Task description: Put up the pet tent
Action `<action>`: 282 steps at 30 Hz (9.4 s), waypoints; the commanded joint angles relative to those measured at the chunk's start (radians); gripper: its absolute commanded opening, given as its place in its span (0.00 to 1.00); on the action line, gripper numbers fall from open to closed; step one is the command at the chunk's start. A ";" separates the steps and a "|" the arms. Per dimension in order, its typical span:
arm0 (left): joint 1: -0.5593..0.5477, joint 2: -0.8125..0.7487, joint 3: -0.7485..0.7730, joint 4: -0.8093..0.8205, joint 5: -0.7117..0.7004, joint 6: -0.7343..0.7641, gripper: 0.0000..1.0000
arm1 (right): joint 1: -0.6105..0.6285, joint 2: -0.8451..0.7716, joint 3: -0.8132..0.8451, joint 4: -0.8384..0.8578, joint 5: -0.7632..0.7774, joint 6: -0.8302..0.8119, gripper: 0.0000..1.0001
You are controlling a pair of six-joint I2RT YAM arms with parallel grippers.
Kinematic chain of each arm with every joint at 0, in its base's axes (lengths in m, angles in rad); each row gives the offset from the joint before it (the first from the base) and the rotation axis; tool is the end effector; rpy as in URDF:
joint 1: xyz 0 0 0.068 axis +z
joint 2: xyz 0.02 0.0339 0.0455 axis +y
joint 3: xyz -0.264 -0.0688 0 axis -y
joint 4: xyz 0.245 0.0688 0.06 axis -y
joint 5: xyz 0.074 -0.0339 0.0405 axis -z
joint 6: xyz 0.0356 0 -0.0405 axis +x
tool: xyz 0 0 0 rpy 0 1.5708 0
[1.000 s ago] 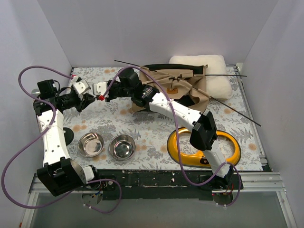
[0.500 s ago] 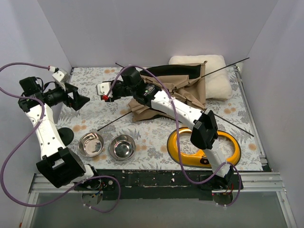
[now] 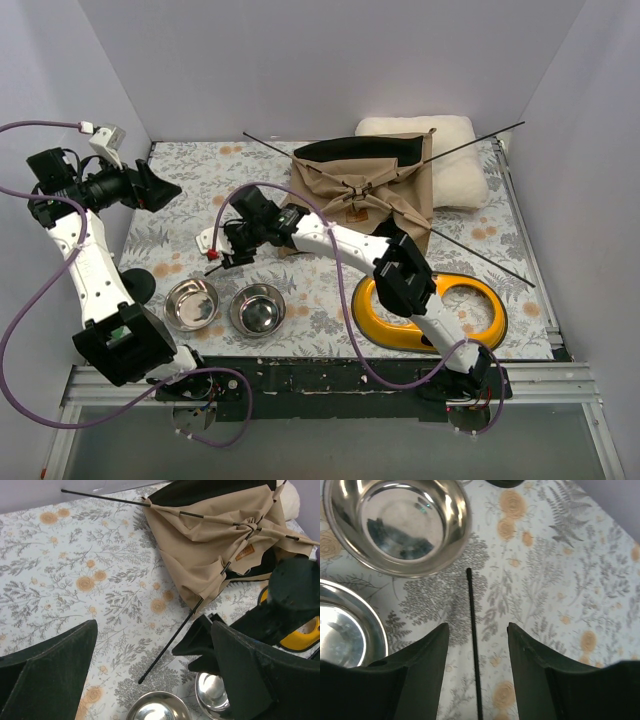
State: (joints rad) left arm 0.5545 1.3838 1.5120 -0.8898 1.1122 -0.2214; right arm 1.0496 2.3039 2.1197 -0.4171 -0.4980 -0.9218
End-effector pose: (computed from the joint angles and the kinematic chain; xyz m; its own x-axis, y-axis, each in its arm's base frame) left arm 0.2474 0.1157 0.4018 -0.6423 -0.5121 -0.5702 0.1820 0.6207 -0.7626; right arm 0.2518 0.4727 0.2642 0.5930 -0.3729 -0.7137 -0.8034 -0.3329 -0.4936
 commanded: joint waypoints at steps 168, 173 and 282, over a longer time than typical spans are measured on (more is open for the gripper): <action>-0.391 -0.180 -0.854 1.490 -0.128 -0.436 0.00 | -0.165 -0.317 0.157 -0.007 0.136 -0.322 0.01; -0.343 -0.223 -0.813 1.353 -0.089 -0.285 0.00 | -0.160 -0.313 0.163 -0.149 0.087 -0.290 0.01; -0.343 -0.330 -0.809 1.102 -0.055 0.106 0.00 | -0.122 -0.284 0.097 -0.144 0.191 -0.137 0.01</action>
State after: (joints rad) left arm 0.1955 1.0569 0.6647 0.2169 1.0626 -0.1413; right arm 0.9535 2.0766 2.1948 -0.6075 -0.3244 -1.0744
